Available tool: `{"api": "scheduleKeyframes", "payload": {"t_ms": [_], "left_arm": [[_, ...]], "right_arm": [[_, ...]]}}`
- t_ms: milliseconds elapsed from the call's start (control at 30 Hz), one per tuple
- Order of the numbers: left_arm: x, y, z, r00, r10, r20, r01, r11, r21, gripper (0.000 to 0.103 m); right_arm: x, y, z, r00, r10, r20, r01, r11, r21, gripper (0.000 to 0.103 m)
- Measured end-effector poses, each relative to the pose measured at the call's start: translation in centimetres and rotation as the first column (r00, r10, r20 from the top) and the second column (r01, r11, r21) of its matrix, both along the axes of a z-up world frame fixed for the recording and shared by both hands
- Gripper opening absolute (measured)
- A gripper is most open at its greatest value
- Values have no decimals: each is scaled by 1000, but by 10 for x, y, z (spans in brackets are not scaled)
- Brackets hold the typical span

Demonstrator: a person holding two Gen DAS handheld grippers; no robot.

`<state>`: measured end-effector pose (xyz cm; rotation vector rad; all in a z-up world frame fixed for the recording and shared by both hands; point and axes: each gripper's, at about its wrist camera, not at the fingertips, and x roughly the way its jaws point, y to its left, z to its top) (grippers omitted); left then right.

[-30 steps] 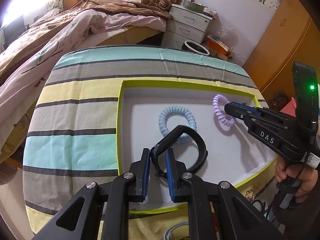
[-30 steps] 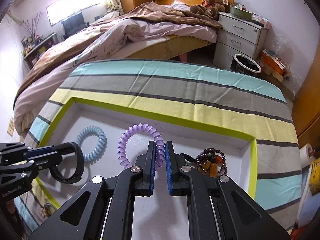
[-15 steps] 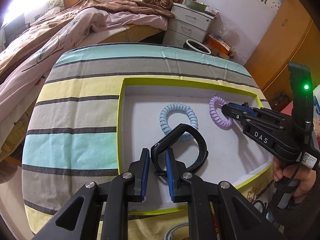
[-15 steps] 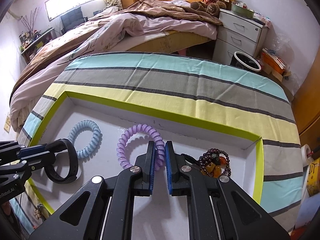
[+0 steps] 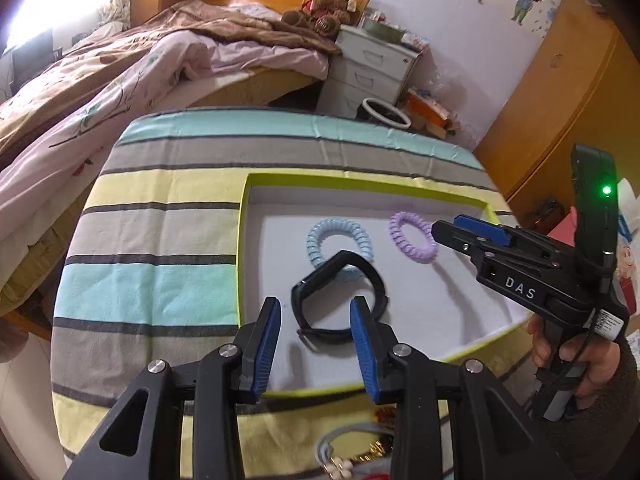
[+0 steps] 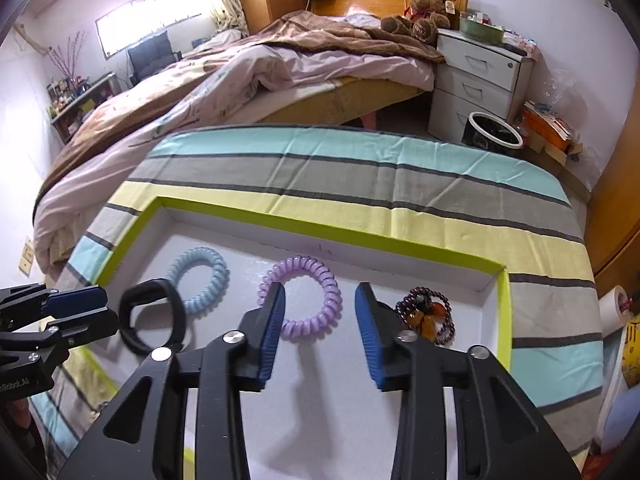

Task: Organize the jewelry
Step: 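Lower both items into the green box and open both tools, then move both tools back toward the remaining jewelry on the bedspread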

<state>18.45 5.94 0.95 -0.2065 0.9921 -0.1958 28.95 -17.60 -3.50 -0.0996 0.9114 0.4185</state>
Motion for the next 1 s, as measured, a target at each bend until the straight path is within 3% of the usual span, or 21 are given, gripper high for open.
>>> {"api": "scheduleKeyframes", "payload": {"t_ms": [167,500,700,900,1000], "left_arm": [[-24,3,18,998,8,55,-7,1000,-16,44],[-77,6,32,993,27,112,-23,999,-37,49],[-106,6,31,990,39,133,-31,998,-61,53],[-132,4,21,991,32,133,-29,999,-19,54],[-141,9,14,992,44,121,-39,998,-45,56]], "right_arm": [[-20,-11,15,999,-16,29,15,999,44,38],[-80,-36,34,997,-43,67,36,994,104,38],[-121,-43,25,997,-33,64,25,992,126,38],[-153,-41,8,1000,-3,30,-1,992,128,38],[-163,-39,2,1000,14,7,-15,986,164,47]]}}
